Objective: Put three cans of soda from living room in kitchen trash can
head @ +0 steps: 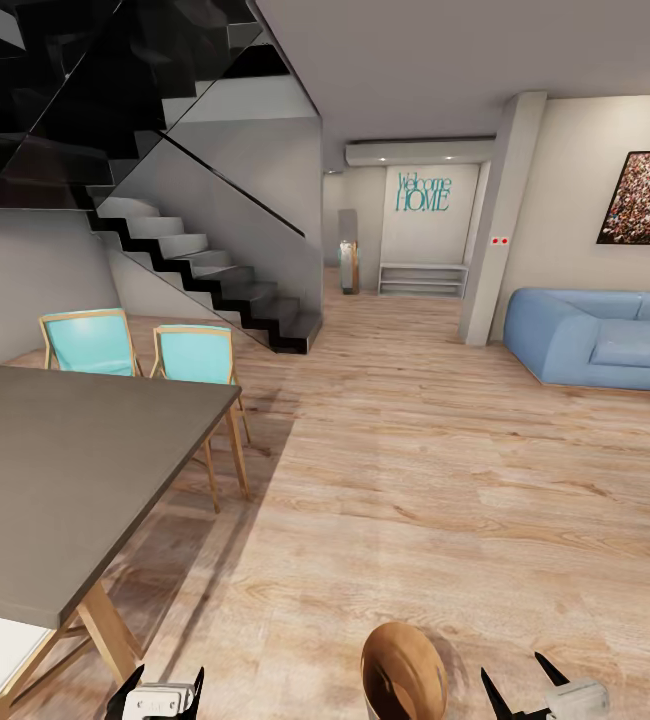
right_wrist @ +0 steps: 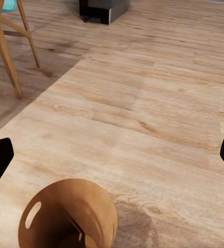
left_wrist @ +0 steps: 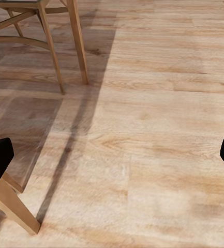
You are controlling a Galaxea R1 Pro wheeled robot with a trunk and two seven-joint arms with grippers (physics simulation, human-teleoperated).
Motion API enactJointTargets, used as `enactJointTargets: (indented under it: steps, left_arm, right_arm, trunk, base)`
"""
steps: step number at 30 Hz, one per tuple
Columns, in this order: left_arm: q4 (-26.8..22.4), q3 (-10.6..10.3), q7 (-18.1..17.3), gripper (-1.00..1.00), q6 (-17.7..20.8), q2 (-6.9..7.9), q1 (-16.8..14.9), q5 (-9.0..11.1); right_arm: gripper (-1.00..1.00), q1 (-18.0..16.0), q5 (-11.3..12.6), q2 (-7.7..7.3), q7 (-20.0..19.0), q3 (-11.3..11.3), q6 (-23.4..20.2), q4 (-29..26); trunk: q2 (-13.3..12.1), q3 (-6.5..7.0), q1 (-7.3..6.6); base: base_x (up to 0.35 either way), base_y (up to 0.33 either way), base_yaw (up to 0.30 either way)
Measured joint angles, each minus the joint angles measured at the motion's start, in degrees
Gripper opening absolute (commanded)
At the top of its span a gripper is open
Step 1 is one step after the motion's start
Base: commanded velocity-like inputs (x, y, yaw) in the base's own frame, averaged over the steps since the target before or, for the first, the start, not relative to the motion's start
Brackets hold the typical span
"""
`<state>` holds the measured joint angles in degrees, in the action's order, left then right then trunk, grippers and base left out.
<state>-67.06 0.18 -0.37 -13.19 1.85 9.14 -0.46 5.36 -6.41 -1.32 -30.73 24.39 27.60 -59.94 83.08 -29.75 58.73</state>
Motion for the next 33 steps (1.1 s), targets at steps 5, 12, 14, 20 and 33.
enactJointTargets:
  steps: [5, 12, 14, 20, 33]
  left_arm:
    - [0.0, 0.0, 0.0, 1.00, 0.0, 0.00, 0.0, 0.0]
    - [0.1, 0.0, 0.1, 1.00, 0.0, -0.03, 0.0, -0.1]
    - [0.1, 0.0, 0.0, 1.00, 0.0, -0.02, 0.0, -0.2]
    - [0.1, 0.0, 0.1, 1.00, 0.0, -0.06, 0.0, -0.2]
    - [0.1, 0.0, -0.2, 1.00, 0.3, -0.02, -0.1, -0.2]
  right_arm:
    - [1.00, 0.0, 0.0, 0.00, 0.0, 0.0, 0.0, 0.0]
    - [1.00, 0.0, 0.1, 0.00, 0.0, 0.0, 0.0, 0.0]
    - [1.00, 0.0, 0.1, 0.00, 0.0, 0.0, 0.0, 0.0]
    - [1.00, 0.0, 0.1, -0.02, 0.0, 0.0, 0.0, 0.0]
    - [1.00, 0.0, 0.5, -0.10, 0.0, 0.5, -0.4, -0.2]
  trunk:
    - [0.0, 0.00, 0.00]
    - [0.0, 0.00, 0.00]
    - [0.0, 0.00, 0.00]
    - [0.0, 0.00, 0.00]
    - [0.0, 0.00, 0.00]
  base:
    - [0.000, 0.000, 0.000]
    - [0.000, 0.000, 0.000]
    - [0.000, 0.000, 0.000]
    - [0.000, 0.000, 0.000]
    - [0.000, 0.000, 0.000]
